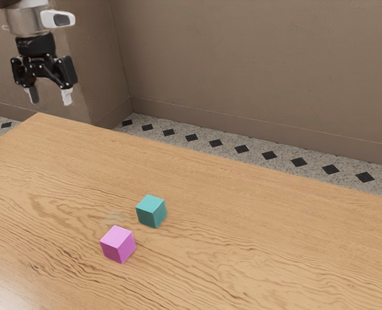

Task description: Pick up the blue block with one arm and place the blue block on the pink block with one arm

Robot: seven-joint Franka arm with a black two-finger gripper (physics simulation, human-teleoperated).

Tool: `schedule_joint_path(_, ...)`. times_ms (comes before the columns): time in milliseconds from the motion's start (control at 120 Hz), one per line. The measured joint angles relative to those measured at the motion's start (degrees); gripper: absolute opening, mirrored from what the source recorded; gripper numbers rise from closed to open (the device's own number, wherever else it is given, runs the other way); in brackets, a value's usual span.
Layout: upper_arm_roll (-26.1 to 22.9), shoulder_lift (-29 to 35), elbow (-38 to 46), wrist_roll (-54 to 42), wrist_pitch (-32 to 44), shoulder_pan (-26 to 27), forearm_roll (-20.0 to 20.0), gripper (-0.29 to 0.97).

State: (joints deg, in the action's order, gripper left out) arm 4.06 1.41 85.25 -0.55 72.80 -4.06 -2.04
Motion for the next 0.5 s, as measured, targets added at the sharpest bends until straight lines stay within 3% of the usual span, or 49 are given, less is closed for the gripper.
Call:
schedule_joint_path(133,-0.37,0.04,0.66,-0.56,6.52,-5.49,-0.08,0.68)
schedule_joint_path(217,-1.1,-5.72,0.9,-0.84,11.11,-7.1,-0.58,0.68)
schedule_joint_path(292,-1.75,-11.58,2.0,-1.2,16.05,-2.65,-2.24,0.68)
schedule_joint_path(367,-3.8,-16.15,3.21,-1.37,21.24,1.17,-1.14,0.68)
schedule_joint_path(500,-5.23,-15.83,14.75,-1.4,32.28,1.74,0.43,0.68)
